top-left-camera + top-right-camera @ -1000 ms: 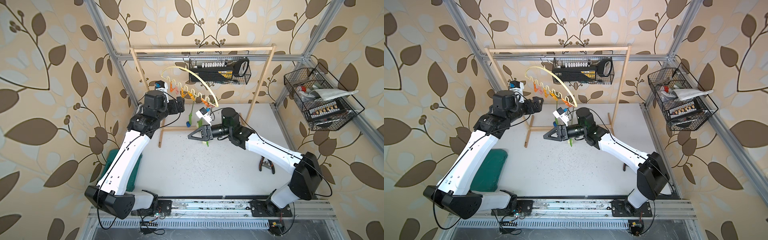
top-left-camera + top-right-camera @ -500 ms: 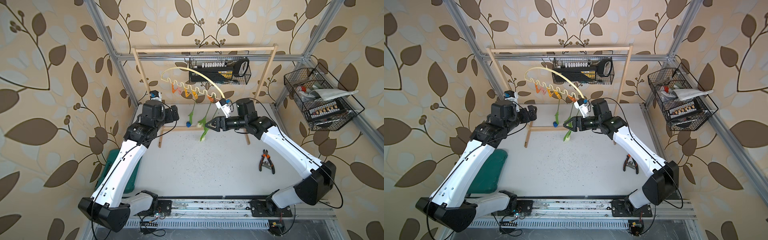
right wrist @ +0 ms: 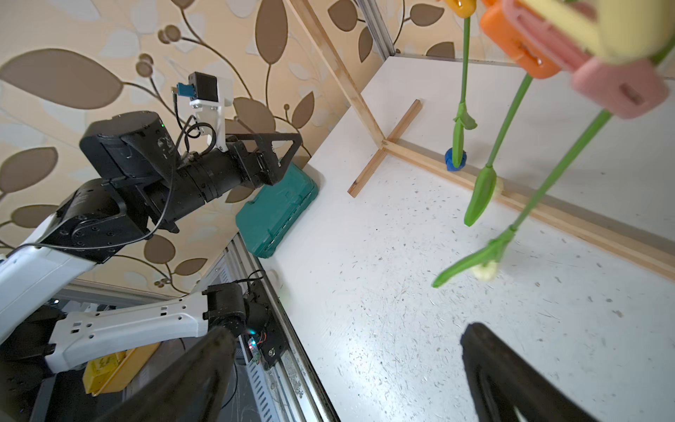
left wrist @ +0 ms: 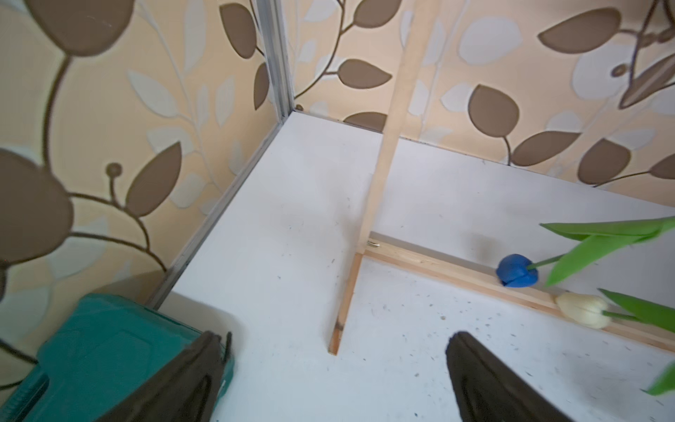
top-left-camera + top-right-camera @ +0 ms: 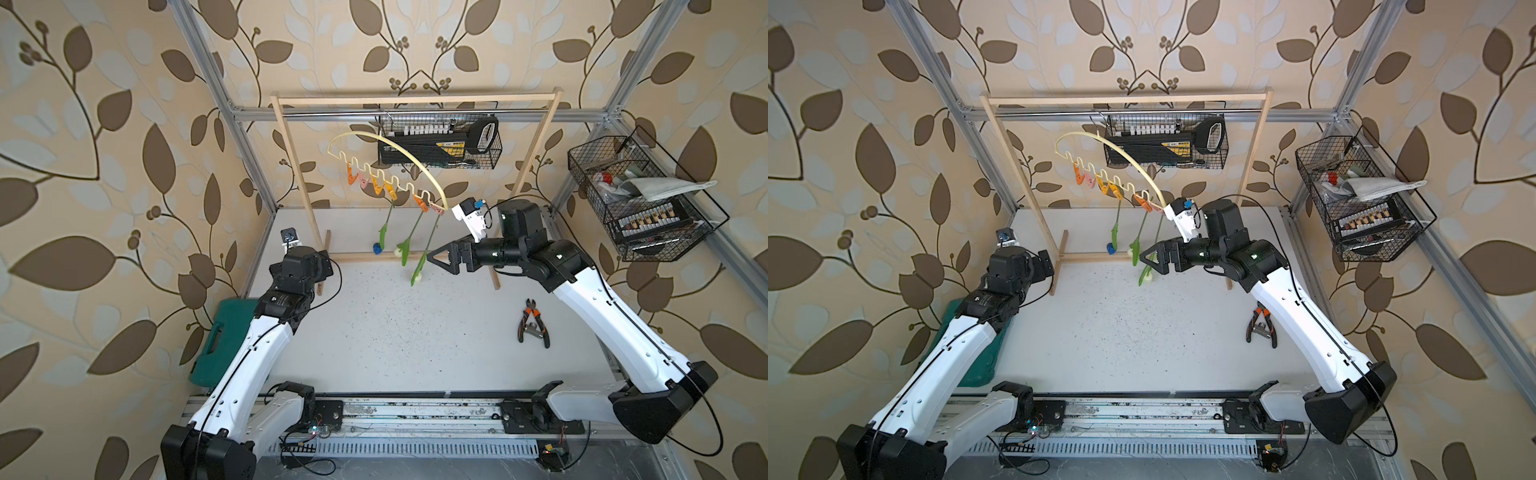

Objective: Dry the flowers on a clothes hanger
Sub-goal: Adjust the hanger on the clothesline.

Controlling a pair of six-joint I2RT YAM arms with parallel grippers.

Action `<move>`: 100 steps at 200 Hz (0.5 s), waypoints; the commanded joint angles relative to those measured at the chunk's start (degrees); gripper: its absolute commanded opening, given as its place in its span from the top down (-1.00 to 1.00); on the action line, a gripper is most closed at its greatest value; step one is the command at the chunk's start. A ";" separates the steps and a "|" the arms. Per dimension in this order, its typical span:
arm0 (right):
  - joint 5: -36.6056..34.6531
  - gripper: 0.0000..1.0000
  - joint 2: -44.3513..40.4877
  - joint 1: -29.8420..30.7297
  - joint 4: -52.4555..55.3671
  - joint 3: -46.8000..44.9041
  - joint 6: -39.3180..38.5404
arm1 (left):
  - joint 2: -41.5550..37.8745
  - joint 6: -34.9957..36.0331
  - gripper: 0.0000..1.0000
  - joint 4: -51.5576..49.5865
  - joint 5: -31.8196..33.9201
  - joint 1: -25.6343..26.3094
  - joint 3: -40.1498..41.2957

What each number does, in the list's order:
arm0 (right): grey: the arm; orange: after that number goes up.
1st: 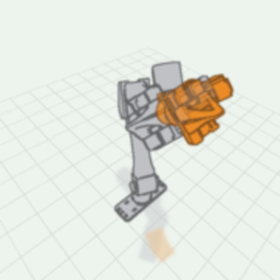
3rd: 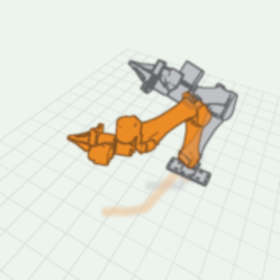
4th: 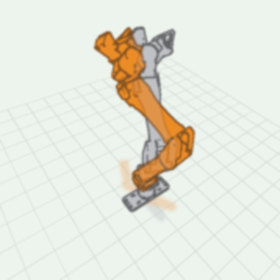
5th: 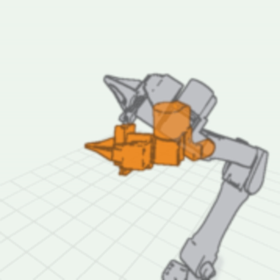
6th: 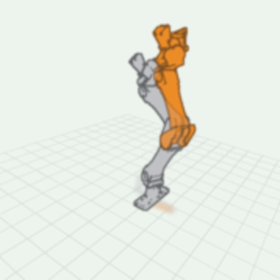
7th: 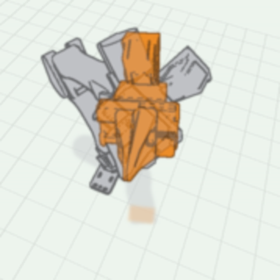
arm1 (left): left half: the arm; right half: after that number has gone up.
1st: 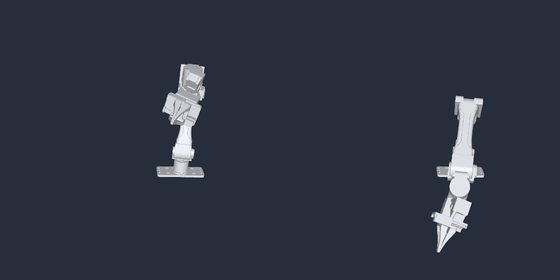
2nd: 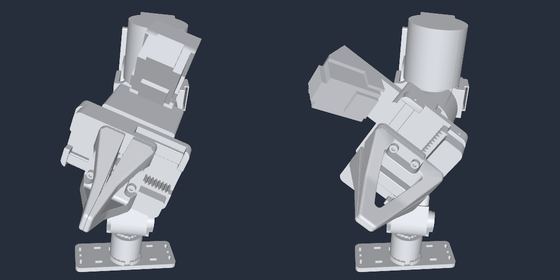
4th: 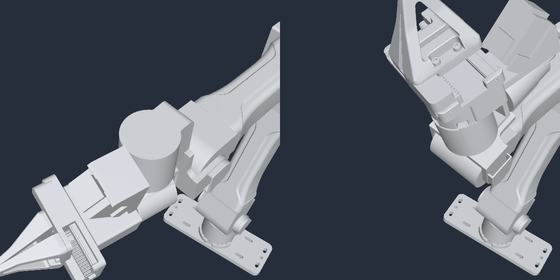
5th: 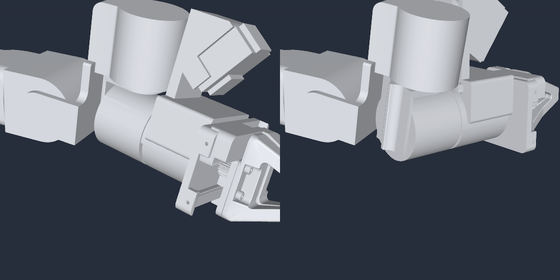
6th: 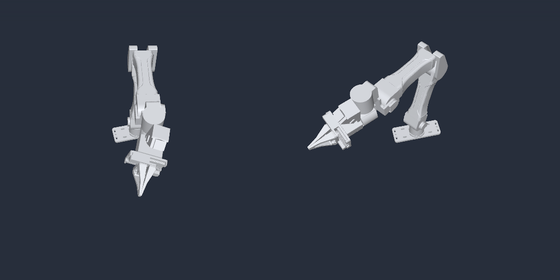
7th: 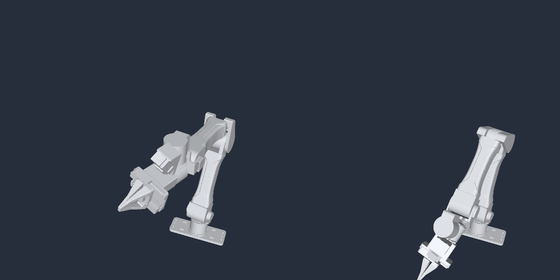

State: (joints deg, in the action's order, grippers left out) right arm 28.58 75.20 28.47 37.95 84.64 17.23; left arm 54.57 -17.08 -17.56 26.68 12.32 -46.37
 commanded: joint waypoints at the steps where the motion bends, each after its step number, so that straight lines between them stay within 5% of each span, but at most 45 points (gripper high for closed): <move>1: -3.64 -0.97 -0.63 -0.07 2.60 0.47 -2.04 | -2.48 3.24 -0.98 10.17 0.99 -0.84 3.55; 57: -4.39 -0.98 -2.77 -0.04 2.17 -1.66 -2.20 | 0.07 7.64 -0.98 15.60 4.09 -1.77 9.66; 100: 12.05 -0.98 0.72 1.35 -1.89 -0.59 0.66 | -0.89 7.76 -0.98 20.51 3.65 -2.02 14.05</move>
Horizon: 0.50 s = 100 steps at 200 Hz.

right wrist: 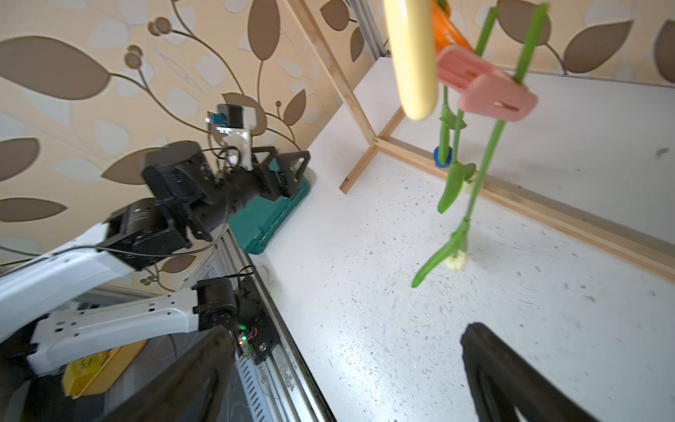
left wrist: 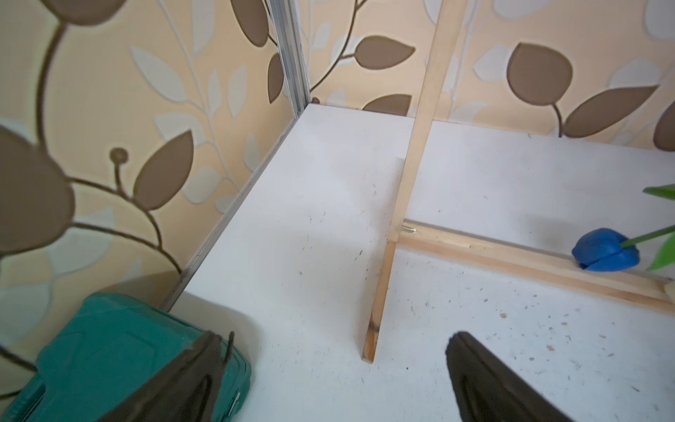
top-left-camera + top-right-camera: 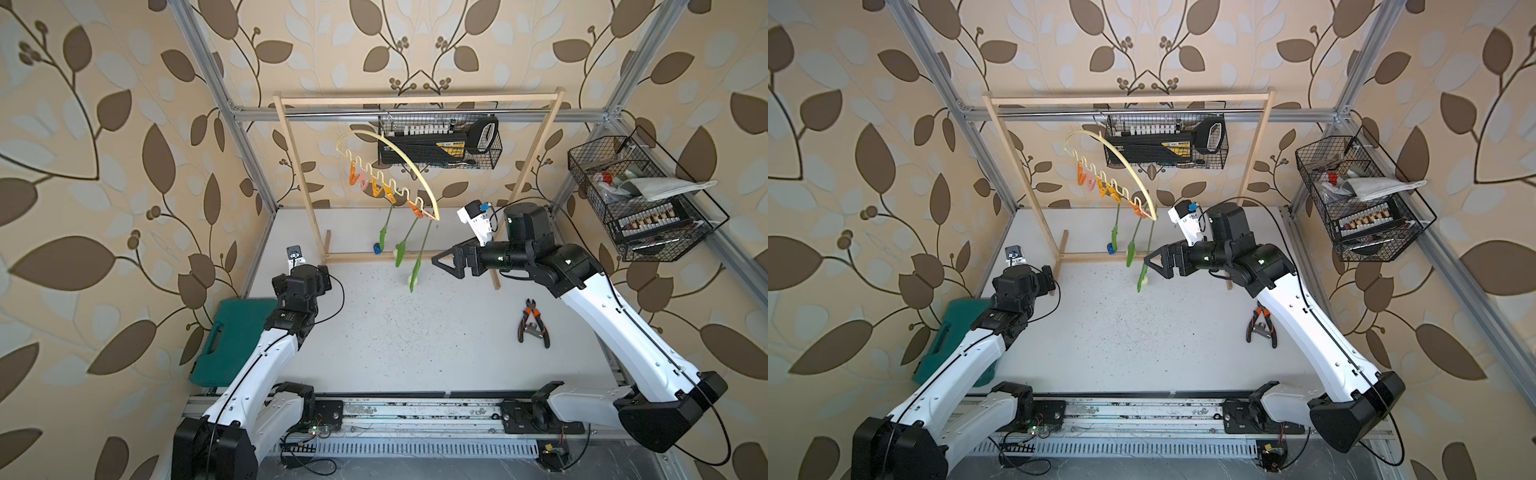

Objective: Dry the flowers on a clothes hanger
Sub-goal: Adjust the hanger on the clothesline.

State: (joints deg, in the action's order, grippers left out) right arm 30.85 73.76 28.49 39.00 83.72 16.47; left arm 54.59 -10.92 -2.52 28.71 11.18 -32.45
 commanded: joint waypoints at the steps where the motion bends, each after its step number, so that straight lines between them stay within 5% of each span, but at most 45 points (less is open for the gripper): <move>1: 9.94 -0.98 2.22 1.49 -3.08 0.36 1.49 | -0.86 1.51 -0.98 5.45 1.61 -0.89 0.07; 43: 16.80 -0.97 5.93 5.17 -6.44 1.07 3.42 | 0.02 1.34 -0.98 3.26 -0.34 -1.16 -2.75; 64: 13.81 -0.97 5.55 5.13 -3.28 2.02 1.16 | -1.50 1.18 -0.98 3.80 -1.30 -1.15 -2.45; 77: 7.14 -0.97 4.64 5.08 2.21 3.33 -2.52 | -2.19 2.00 -0.98 5.07 -0.57 -1.16 -1.40; 100: -20.59 -0.97 0.82 5.06 6.14 0.37 -7.94 | -2.12 3.05 -0.98 6.55 0.69 -1.12 0.14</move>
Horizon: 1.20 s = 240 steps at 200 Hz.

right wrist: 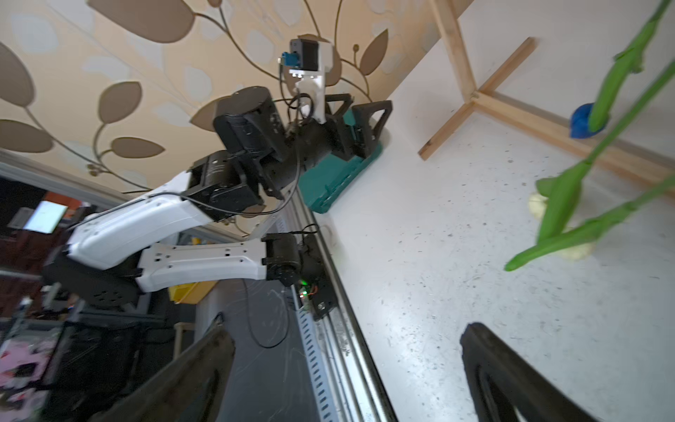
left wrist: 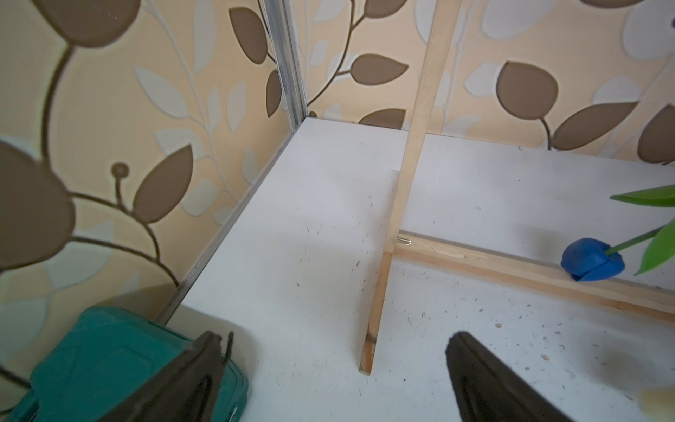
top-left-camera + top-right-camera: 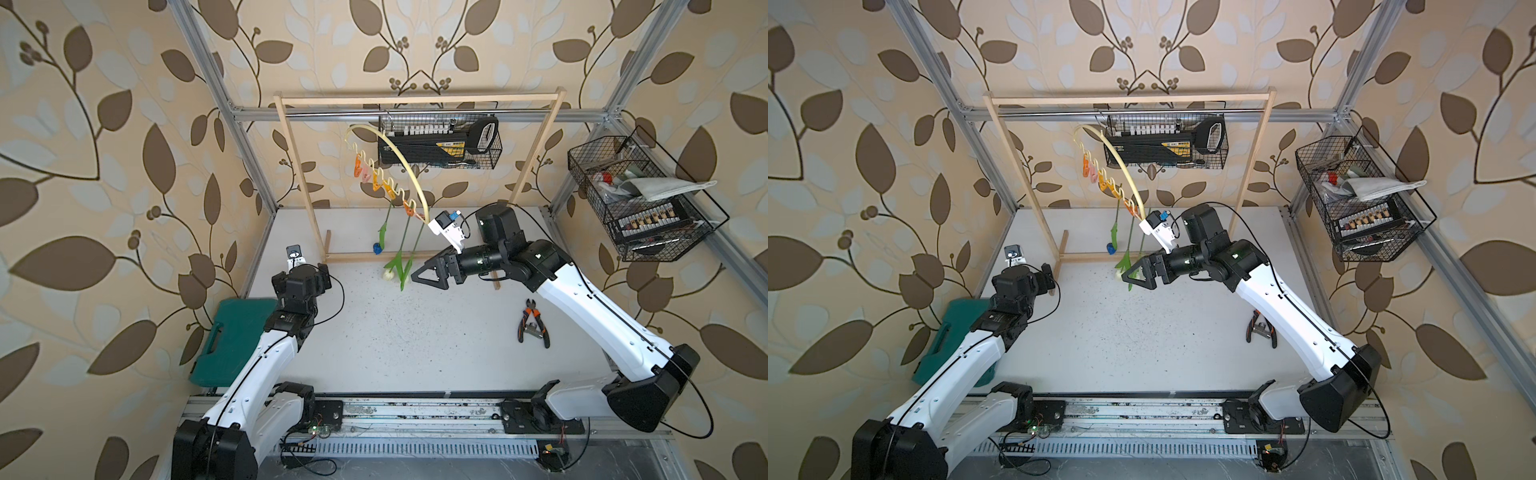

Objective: Dry the flowers on a clothes hanger
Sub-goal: Adjust the hanger on the clothesline, then reset both arms

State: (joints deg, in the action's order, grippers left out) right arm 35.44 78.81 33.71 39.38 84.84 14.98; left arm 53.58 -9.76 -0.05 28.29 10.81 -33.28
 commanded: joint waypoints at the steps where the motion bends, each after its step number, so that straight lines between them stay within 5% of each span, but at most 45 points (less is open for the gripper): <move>1: -26.66 -0.98 -4.42 -0.20 5.57 -1.13 -6.63 | -1.11 1.96 -0.98 4.27 0.99 -0.77 1.04; 23: -51.70 -0.97 -8.62 -1.47 -2.63 -11.28 -10.47 | -2.16 5.72 -0.98 12.44 -1.00 -0.86 6.70; 38: -58.42 -0.97 -11.14 -4.45 -11.51 -18.94 -11.85 | -3.46 7.73 -0.98 17.95 -2.49 -0.94 11.17; 72: -55.12 -0.97 -10.43 -14.72 -25.19 -30.55 -12.78 | -3.64 9.12 -0.98 24.44 -5.47 -2.47 16.75; 142: -63.68 -0.96 -0.66 -19.93 -73.73 -56.64 -25.23 | 10.25 7.66 -0.98 42.90 -17.30 -9.81 22.74; 171: -58.70 -0.96 -2.72 -24.86 -72.65 -56.90 -20.90 | 21.73 7.40 -0.98 52.31 -17.09 -10.54 20.47; 206: -54.68 -0.96 -4.35 -29.00 -72.30 -57.71 -18.24 | 31.27 5.15 -0.98 51.59 -16.17 -12.18 16.16; 240: -53.55 -0.96 -7.05 -29.05 -71.01 -59.31 -18.07 | 31.66 4.96 -0.98 45.60 -18.31 -12.87 13.04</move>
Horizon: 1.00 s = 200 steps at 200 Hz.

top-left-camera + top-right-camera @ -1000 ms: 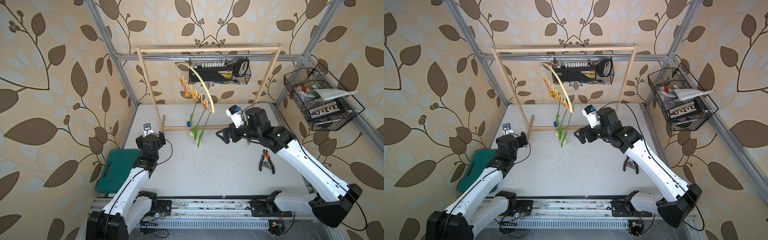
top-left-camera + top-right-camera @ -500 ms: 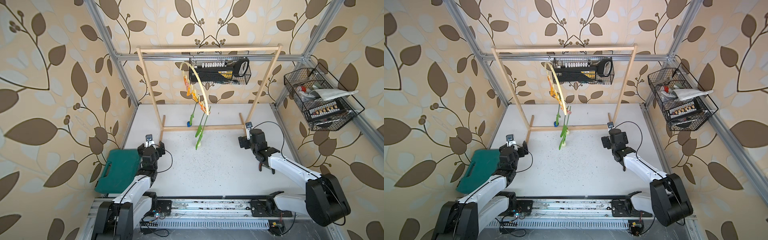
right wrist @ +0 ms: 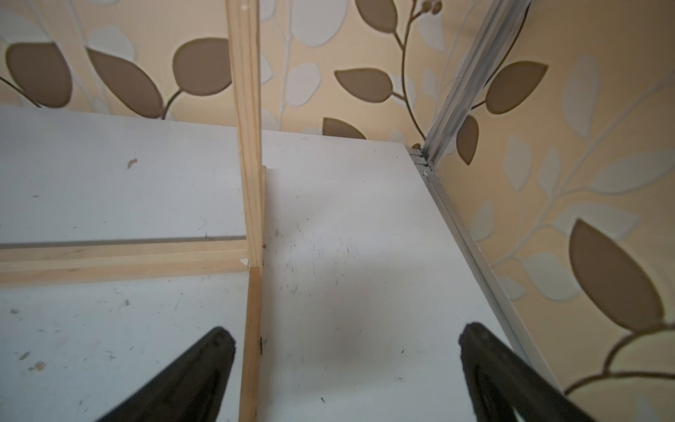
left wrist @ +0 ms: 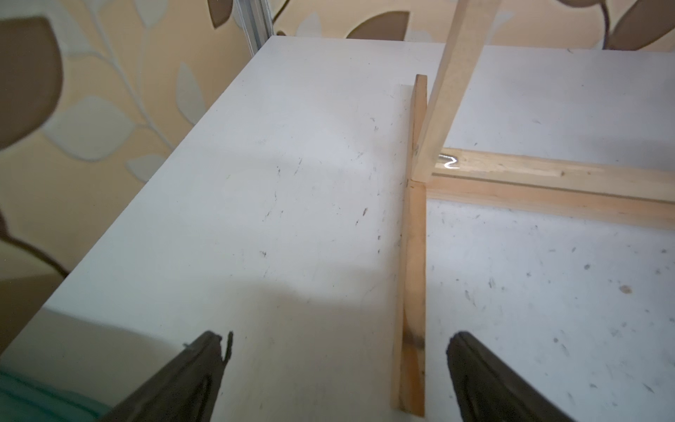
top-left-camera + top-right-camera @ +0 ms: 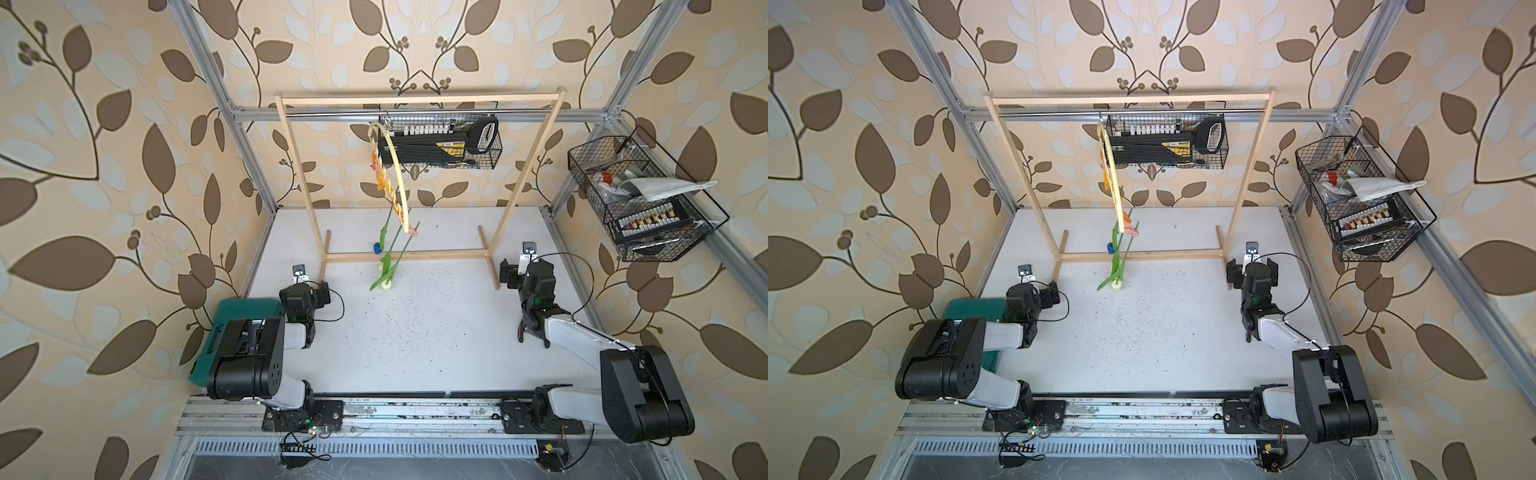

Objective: Dry the flowers on a clothes hanger
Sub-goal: Reset both arms

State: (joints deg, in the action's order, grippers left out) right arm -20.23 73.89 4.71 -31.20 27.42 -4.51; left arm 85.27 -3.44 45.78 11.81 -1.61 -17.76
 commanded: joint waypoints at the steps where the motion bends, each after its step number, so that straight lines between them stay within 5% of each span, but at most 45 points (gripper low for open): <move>1: 2.16 -0.96 -2.24 -0.05 -0.48 -2.00 1.43 | 0.06 -1.29 -0.98 -0.07 -1.81 -0.44 -2.47; 46: 4.63 -0.96 -2.63 -0.33 -4.19 -5.23 4.99 | 0.17 -1.23 -0.98 -0.96 -1.40 -0.49 -3.07; 66: 4.41 -0.84 3.20 -0.21 -14.80 -9.45 5.55 | 0.15 -1.22 -0.98 -0.89 -1.37 -0.42 -3.01; 71: 6.28 -0.96 4.36 -0.12 -18.66 -11.06 4.79 | 0.15 -1.22 -0.98 -1.02 -1.46 -0.42 -3.07; 100: 5.90 -0.97 15.79 0.22 -37.78 -14.12 3.26 | 0.15 -1.22 -0.98 -1.13 -1.53 -0.41 -3.16; 118: 6.25 -0.97 11.96 1.05 -25.49 -11.23 3.56 | 0.15 -1.20 -0.98 -1.21 -1.53 -0.41 -3.24; 200: 5.64 -0.98 13.71 0.65 -24.45 -9.13 3.81 | 0.10 -1.20 -0.98 -1.22 -1.53 -0.41 -3.25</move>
State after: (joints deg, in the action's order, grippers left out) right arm -14.72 87.48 5.45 -55.53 17.58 -0.86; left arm 85.30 -4.47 43.79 11.38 -1.89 -19.86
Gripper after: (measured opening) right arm 0.989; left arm 0.989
